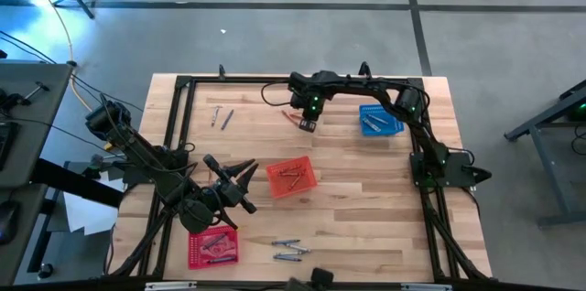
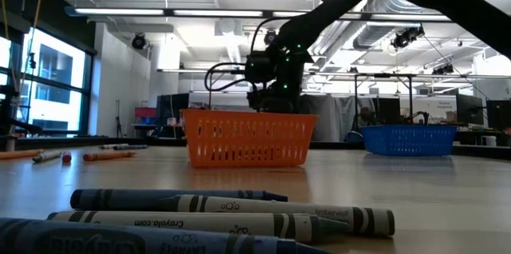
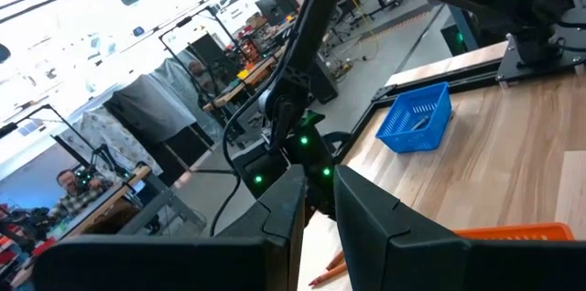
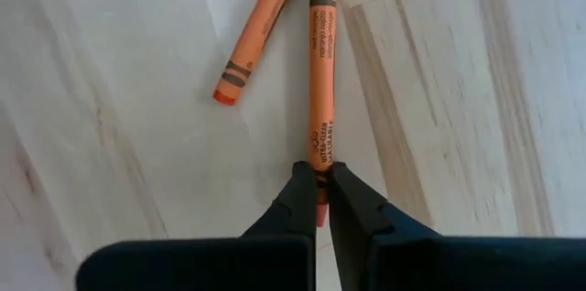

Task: Sort crayons
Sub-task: Put the orange crayon into the orange bin

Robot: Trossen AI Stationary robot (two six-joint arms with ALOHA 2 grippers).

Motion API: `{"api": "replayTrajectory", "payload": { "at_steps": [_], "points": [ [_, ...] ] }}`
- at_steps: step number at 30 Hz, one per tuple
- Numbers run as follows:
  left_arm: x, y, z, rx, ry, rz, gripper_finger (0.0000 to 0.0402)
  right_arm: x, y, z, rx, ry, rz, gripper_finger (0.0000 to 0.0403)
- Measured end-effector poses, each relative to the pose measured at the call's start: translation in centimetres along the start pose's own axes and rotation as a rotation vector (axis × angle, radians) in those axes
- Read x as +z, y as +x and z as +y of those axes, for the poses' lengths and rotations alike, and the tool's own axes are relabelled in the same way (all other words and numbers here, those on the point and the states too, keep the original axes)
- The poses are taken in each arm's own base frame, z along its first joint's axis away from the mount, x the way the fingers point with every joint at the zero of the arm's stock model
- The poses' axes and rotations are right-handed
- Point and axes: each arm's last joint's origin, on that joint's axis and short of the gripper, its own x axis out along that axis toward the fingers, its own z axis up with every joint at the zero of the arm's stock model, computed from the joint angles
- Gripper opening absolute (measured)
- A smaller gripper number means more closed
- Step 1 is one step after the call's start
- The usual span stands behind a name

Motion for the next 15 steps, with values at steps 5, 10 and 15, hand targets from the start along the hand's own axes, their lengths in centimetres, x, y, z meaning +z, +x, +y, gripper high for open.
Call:
{"api": "replayTrajectory", "payload": {
  "at_steps": [5,10,15],
  "points": [
    [0.0,0.0,0.0,0.000,0.000,0.000,0.0051,0.6,-1.2,-0.4,-0.004,0.008,-0.004,0.0002],
    [0.0,0.0,0.0,0.000,0.000,0.000,0.0051,1.2,-3.2,-0.6,-0.006,0.016,-0.011,0.0002],
    [0.0,0.0,0.0,-0.001,0.000,-0.001,0.0051,1.4,-5.3,-0.3,0.000,0.019,0.023,0.0002]
  ]
}}
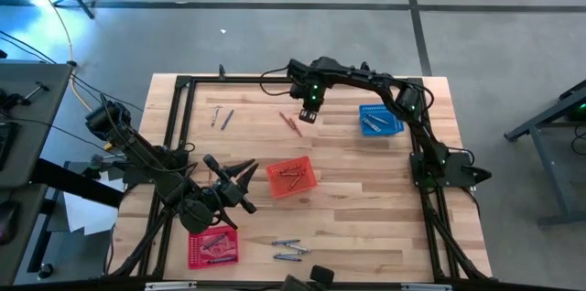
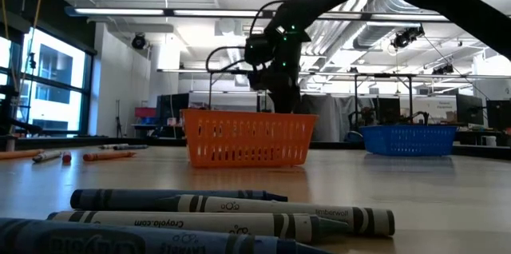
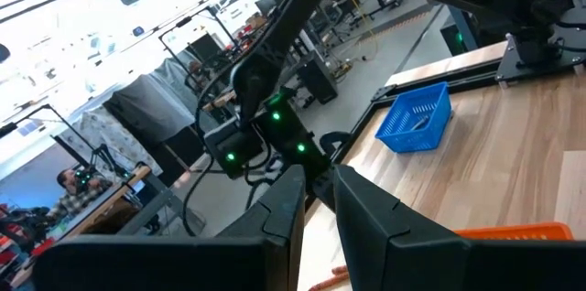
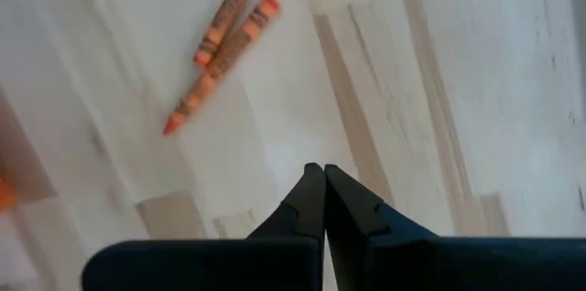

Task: Sort crayons
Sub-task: Put the orange crayon into the orange bin

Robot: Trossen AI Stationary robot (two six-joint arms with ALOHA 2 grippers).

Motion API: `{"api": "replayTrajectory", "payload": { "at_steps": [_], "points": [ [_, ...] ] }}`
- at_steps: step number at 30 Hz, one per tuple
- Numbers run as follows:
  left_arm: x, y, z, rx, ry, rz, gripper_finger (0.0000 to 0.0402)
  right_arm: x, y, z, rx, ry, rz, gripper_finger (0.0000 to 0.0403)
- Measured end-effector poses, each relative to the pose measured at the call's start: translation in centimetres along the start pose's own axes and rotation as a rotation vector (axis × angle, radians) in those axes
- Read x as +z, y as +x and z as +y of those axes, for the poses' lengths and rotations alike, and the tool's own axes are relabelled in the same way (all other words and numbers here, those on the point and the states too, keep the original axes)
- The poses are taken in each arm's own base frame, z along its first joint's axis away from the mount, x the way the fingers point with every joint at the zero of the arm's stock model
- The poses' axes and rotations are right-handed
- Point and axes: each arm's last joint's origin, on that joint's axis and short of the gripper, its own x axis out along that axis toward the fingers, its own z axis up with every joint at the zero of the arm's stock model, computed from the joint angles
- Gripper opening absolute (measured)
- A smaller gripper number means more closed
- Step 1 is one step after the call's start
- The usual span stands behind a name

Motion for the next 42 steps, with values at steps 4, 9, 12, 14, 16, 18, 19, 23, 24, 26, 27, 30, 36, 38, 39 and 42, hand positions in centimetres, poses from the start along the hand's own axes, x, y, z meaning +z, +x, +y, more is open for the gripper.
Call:
{"api": "replayTrajectory", "payload": {
  "at_steps": [4,9,12,14,16,18,19,23,24,26,27,30,36,38,39,42],
  "points": [
    [0.0,0.0,0.0,0.000,0.000,0.000,0.0051,0.4,-0.7,0.1,-0.010,0.009,-0.026,0.0001],
    [0.0,0.0,0.0,0.000,0.000,0.000,0.0051,0.4,-0.7,0.0,0.059,0.019,-0.041,0.0000],
    [-0.1,0.0,0.0,-0.001,0.009,0.000,0.0051,0.9,-0.8,0.4,0.190,0.009,-0.104,0.0009],
    [-0.1,0.0,0.0,-0.001,0.021,0.000,0.0051,1.4,-0.8,0.7,0.269,-0.008,-0.166,0.0023],
    [-0.1,0.0,0.0,-0.001,0.021,0.000,0.0051,2.0,-0.7,1.0,0.294,-0.024,-0.218,0.0042],
    [-0.1,0.0,0.0,0.000,0.014,0.001,0.0051,2.3,-0.3,1.3,0.300,-0.019,-0.226,0.0065],
    [-0.2,0.0,0.0,0.002,0.008,0.001,0.0051,2.5,-0.1,1.6,0.302,-0.026,-0.233,0.0078],
    [-0.3,-0.2,-0.1,0.004,-0.002,0.001,0.0051,2.8,1.3,3.0,0.310,-0.050,-0.210,0.0123],
    [-0.4,-0.3,-0.1,0.008,-0.003,0.001,0.0051,2.9,1.7,3.4,0.310,-0.051,-0.196,0.0133],
    [-0.4,-0.5,0.0,0.020,-0.015,0.002,0.0051,3.1,2.6,4.2,0.293,-0.034,-0.188,0.0147],
    [-0.4,-0.6,-0.1,0.018,-0.016,0.000,0.0051,3.1,2.9,4.5,0.284,-0.026,-0.174,0.0152],
    [-0.4,-1.0,-0.1,0.008,-0.019,-0.007,0.0051,3.4,3.4,4.9,0.279,-0.023,-0.184,0.0156],
    [-0.3,-1.3,-0.1,-0.003,-0.016,-0.014,0.0051,4.4,3.3,6.7,0.316,-0.054,-0.275,0.0123],
    [-0.3,-1.4,-0.1,-0.004,-0.016,-0.015,0.0051,4.7,3.2,7.3,0.353,-0.057,-0.298,0.0106],
    [-0.3,-1.4,-0.1,-0.004,-0.018,-0.015,0.0051,4.8,3.3,7.6,0.372,-0.058,-0.308,0.0098],
    [-0.3,-1.5,-0.1,-0.008,-0.019,-0.018,0.0051,5.2,3.5,8.1,0.425,-0.042,-0.329,0.0077]
  ]
}}
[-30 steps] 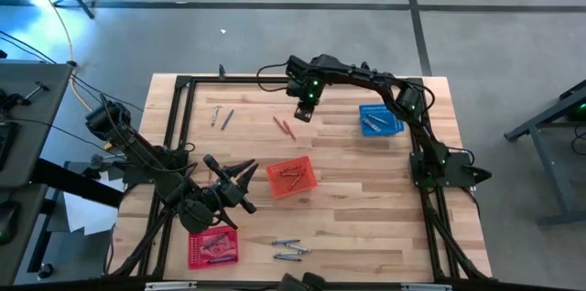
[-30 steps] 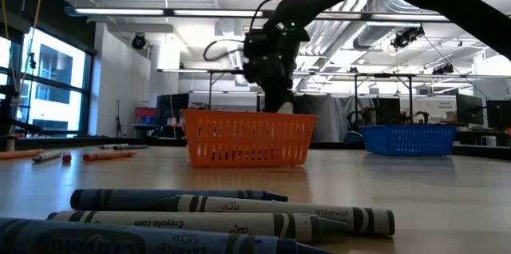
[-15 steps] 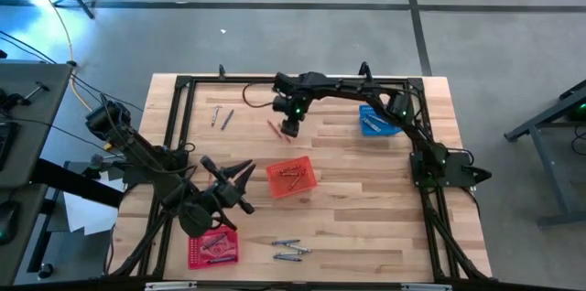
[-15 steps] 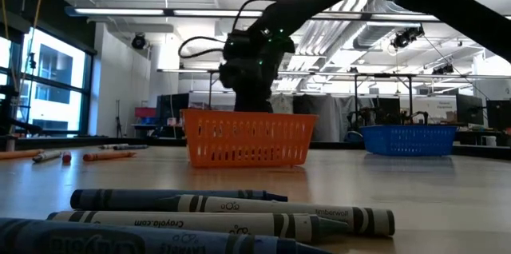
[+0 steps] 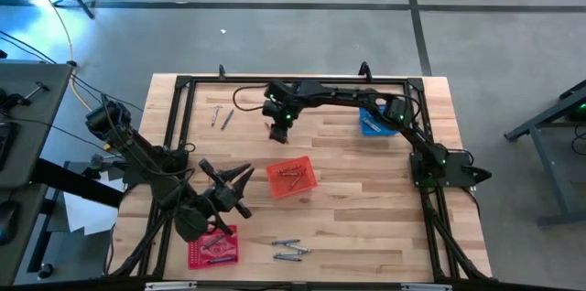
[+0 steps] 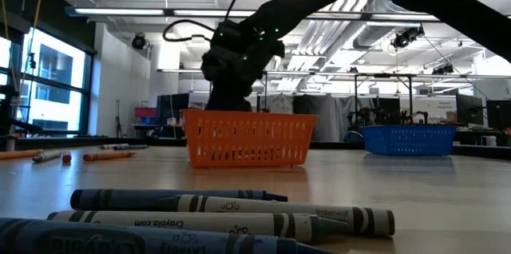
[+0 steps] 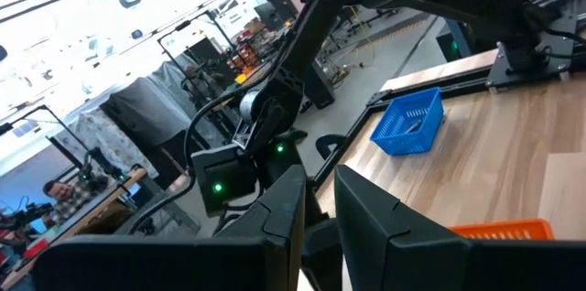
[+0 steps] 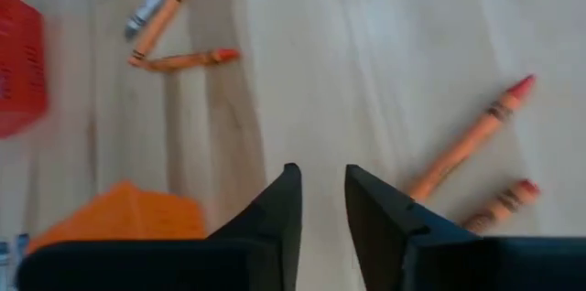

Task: Sort crayons
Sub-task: Put the orange crayon into the orange bin

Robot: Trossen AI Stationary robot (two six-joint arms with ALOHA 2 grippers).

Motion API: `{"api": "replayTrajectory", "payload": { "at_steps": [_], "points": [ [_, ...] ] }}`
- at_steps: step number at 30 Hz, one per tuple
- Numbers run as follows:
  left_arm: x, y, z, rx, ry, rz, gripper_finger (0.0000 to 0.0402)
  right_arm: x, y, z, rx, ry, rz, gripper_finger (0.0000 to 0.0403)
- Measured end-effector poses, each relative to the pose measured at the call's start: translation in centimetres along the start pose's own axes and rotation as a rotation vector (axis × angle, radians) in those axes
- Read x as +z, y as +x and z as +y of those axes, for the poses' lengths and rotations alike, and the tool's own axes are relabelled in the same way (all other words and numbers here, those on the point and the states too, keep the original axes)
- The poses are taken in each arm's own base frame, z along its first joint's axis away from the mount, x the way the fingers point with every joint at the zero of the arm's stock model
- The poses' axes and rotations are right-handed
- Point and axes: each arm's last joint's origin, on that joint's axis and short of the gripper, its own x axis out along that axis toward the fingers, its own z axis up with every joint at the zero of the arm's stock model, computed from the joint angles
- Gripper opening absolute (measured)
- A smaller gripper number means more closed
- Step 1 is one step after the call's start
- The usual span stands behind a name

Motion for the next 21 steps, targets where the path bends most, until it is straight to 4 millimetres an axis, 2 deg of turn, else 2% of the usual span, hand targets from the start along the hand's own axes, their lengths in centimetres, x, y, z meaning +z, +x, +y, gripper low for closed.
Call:
{"api": "replayTrajectory", "payload": {
  "at_steps": [7,13,21],
  "points": [
    [0.0,-0.6,0.0,-0.017,0.000,-0.011,0.0051,0.4,1.4,0.1,0.028,0.050,-0.053,0.0062],
    [0.1,-1.1,-0.1,-0.033,-0.002,-0.020,0.0051,0.4,2.4,-1.2,0.026,0.128,-0.072,0.0061],
    [0.1,-1.8,-0.1,-0.053,0.013,-0.034,0.0051,0.4,2.4,-3.2,-0.026,0.288,-0.107,0.0061]
  ]
}}
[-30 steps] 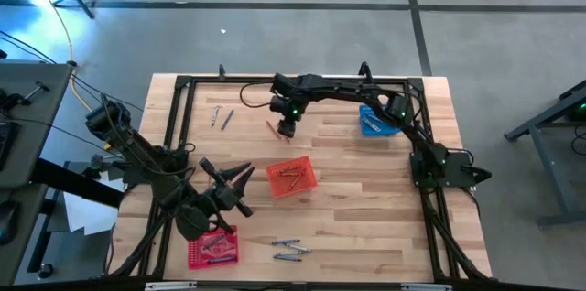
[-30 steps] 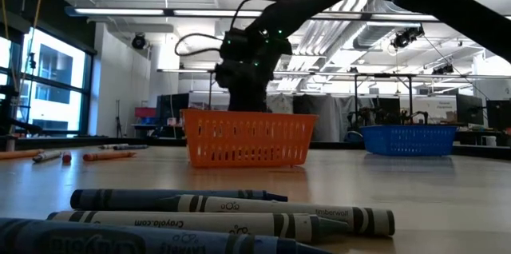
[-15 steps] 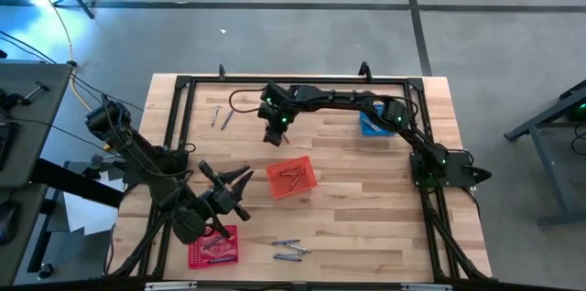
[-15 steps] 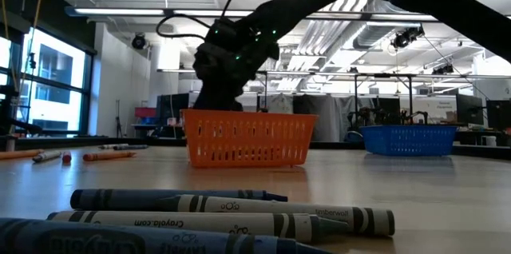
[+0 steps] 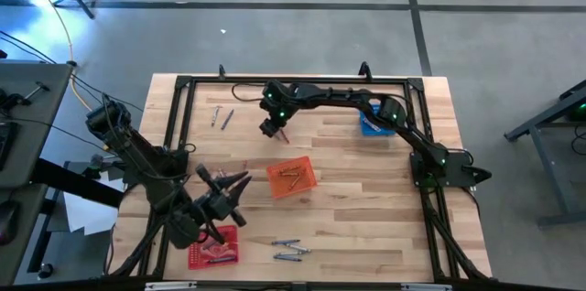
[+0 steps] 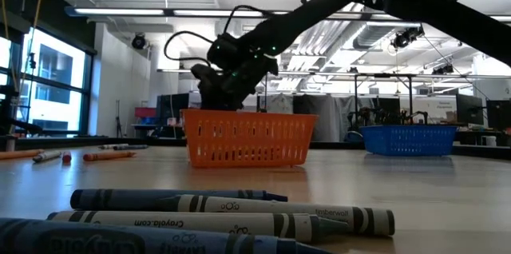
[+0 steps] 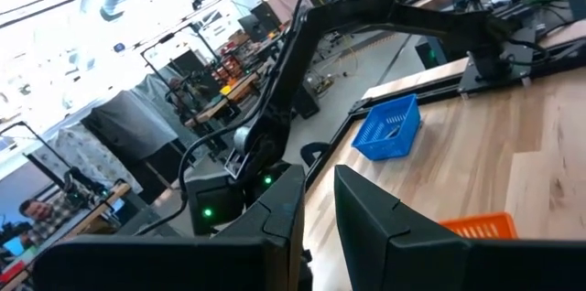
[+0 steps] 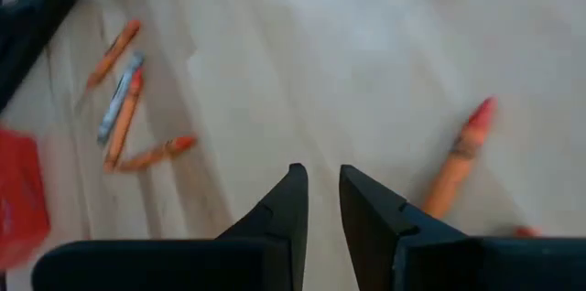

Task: Sort crayons
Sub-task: Put the orange crayon into the orange bin

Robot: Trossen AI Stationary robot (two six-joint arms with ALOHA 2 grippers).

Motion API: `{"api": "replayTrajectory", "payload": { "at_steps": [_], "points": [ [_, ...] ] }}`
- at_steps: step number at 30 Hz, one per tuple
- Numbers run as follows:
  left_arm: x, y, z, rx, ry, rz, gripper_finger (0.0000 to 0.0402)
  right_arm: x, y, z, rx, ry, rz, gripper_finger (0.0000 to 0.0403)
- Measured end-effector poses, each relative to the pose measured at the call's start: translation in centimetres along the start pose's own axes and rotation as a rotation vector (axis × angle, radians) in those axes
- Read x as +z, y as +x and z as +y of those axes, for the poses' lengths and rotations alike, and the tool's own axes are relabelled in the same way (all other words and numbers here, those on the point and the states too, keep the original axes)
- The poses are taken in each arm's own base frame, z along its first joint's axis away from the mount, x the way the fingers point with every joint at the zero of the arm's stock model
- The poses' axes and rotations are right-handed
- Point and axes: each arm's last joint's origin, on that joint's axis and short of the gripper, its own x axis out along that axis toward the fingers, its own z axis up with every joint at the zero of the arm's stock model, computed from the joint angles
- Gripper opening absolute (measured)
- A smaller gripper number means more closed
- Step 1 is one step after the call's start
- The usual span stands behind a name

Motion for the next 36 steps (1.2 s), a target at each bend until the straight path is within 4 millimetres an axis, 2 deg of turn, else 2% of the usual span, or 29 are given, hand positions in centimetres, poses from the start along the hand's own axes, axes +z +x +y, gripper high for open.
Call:
{"api": "replayTrajectory", "payload": {
  "at_steps": [10,17,25,36],
  "points": [
    [0.1,-1.2,-0.1,-0.034,0.055,-0.023,0.0051,-0.5,0.7,-0.9,-0.026,0.170,0.038,0.0061],
    [0.3,-2.1,0.4,-0.061,0.055,-0.042,0.0051,-1.1,1.1,-0.4,-0.070,0.212,0.057,0.0061],
    [0.4,-3.1,0.7,-0.091,0.042,-0.062,0.0051,-1.6,0.8,-1.0,-0.169,0.245,0.088,0.0061],
    [0.4,-3.6,0.7,-0.106,0.035,-0.071,0.0051,-1.6,0.7,-1.1,-0.167,0.251,0.098,0.0061]
  ]
}}
